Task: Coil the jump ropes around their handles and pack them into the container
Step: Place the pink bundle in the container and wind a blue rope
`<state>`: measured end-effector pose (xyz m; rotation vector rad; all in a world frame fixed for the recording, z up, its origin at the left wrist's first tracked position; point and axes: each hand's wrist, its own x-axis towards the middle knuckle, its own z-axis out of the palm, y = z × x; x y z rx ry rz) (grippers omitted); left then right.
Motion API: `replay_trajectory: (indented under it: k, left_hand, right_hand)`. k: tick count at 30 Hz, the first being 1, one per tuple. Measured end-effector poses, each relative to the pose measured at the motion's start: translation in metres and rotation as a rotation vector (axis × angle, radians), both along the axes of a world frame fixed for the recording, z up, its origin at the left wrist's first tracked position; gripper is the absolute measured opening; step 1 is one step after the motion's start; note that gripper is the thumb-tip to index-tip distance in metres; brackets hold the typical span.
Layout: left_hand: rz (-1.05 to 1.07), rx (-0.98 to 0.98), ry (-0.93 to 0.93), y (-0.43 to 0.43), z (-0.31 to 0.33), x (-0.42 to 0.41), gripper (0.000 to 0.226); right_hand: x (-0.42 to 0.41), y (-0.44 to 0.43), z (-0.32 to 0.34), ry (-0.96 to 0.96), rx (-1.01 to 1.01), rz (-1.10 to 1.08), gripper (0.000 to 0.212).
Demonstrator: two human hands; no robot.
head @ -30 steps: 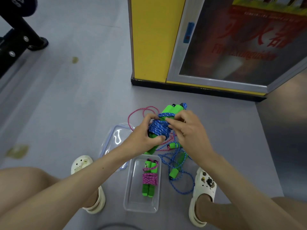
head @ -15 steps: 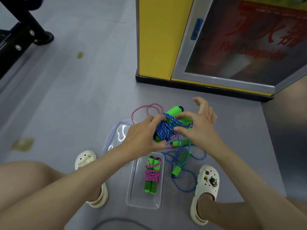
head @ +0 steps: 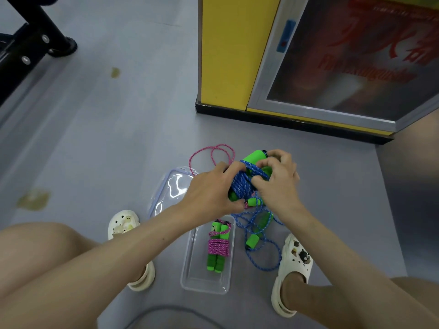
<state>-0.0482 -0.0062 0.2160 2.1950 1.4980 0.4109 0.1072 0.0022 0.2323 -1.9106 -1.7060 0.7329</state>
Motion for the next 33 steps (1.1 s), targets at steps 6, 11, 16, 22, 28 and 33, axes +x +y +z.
replay_trajectory:
  k: [6,11,16,22,28,33]
  left_hand:
    - [-0.024,0.004,0.056,-0.008,-0.003,0.002,0.065]
    - [0.025,-0.08,-0.046,-0.004,-0.003,-0.007,0.064]
    - [0.09,-0.191,-0.184,-0.001,0.0,-0.006,0.058]
    - [0.224,-0.314,-0.385,0.003,-0.004,-0.005,0.056]
    - [0.225,-0.312,-0.398,0.004,-0.003,-0.005,0.057]
    - [0.195,-0.236,-0.348,0.007,-0.001,-0.007,0.059]
  right_hand:
    - [0.001,0.003,-0.008,0.11,0.002,-0.084,0.044]
    - [0.004,-0.003,-0.005,0.054,0.017,0.121,0.037]
    - [0.009,-0.005,0.001,0.107,0.107,0.108,0.046]
    - [0.008,-0.005,0.004,0.292,0.232,-0.149,0.028]
    - [0.005,-0.007,0.004,0.394,0.148,-0.045,0.012]
    - [0.005,-0.004,0.002,0.214,0.276,0.096,0.014]
